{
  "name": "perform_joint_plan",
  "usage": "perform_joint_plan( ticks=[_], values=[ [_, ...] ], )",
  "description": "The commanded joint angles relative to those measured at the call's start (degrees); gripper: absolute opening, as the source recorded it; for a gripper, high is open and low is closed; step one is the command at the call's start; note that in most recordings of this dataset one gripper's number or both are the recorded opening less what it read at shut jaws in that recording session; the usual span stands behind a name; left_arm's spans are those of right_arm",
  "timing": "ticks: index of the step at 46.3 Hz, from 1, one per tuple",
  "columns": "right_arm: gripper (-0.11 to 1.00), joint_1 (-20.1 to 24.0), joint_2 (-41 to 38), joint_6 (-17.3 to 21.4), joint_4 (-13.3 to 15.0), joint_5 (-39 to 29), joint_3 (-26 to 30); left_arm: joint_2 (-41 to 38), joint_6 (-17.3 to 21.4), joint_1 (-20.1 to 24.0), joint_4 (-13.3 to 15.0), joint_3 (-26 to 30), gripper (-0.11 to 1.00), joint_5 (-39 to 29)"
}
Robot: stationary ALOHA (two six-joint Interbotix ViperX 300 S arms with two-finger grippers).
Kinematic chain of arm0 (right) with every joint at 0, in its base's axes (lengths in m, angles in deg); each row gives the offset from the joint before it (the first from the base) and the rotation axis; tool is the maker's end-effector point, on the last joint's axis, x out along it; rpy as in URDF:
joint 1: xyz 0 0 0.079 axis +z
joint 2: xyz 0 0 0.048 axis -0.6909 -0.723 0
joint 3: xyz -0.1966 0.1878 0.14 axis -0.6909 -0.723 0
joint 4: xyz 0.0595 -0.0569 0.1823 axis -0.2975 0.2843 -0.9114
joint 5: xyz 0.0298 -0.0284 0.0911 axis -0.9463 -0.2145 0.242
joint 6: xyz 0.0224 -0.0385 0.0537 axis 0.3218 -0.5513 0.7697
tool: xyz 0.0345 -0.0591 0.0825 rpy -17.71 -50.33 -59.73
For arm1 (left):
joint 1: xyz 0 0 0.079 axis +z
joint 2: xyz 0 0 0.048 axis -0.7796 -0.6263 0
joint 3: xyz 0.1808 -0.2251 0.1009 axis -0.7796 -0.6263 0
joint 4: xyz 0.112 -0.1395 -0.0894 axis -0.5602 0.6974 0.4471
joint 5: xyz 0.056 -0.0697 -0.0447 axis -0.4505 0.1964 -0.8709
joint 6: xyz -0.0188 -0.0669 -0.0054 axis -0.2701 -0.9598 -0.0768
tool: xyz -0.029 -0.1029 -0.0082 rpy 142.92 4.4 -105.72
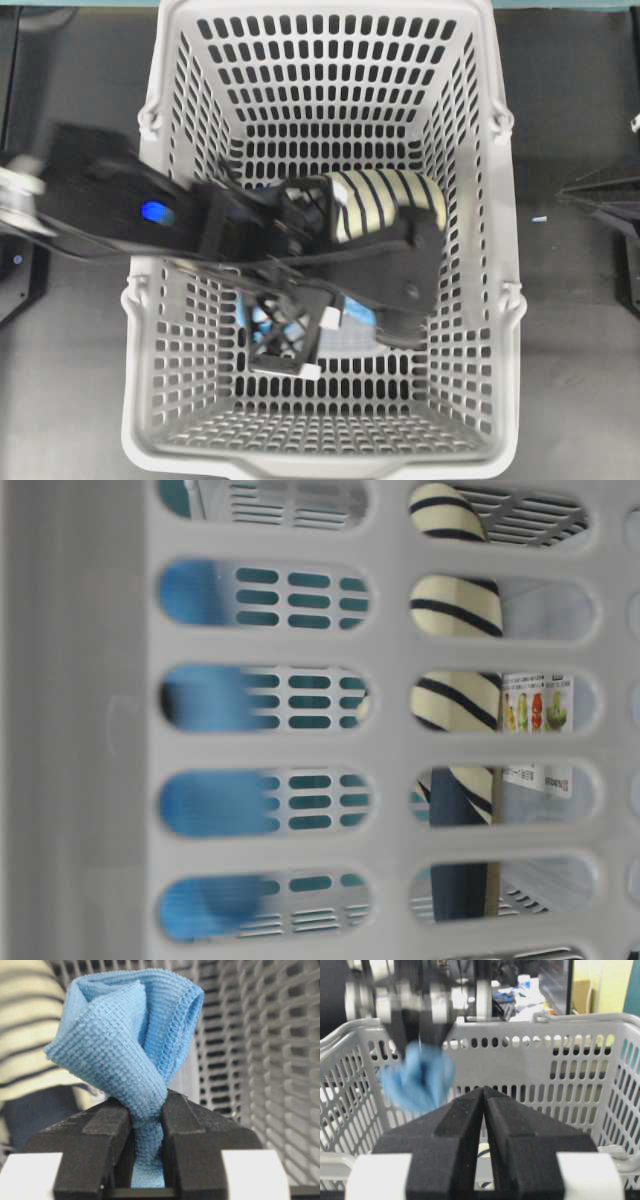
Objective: Pick up the blue cloth from the shopping basket with the left arm.
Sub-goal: 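Lift the gripped blue cloth upward out of the basket with the left gripper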
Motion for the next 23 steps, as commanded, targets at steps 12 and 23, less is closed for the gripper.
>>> perform_joint_plan(
  ticks=[12,23],
  values=[
    [0.01,0.1,-0.3,0.1,-0.1,0.5,0.4,9.1,1.1,-0.1,-0.2,-2.4,0.11,3.8],
    [0.01,0.1,-0.3,0.1,-0.1,0.6,0.4,10.9,1.1,-0.1,-0.2,-5.4,0.11,8.0]
  ],
)
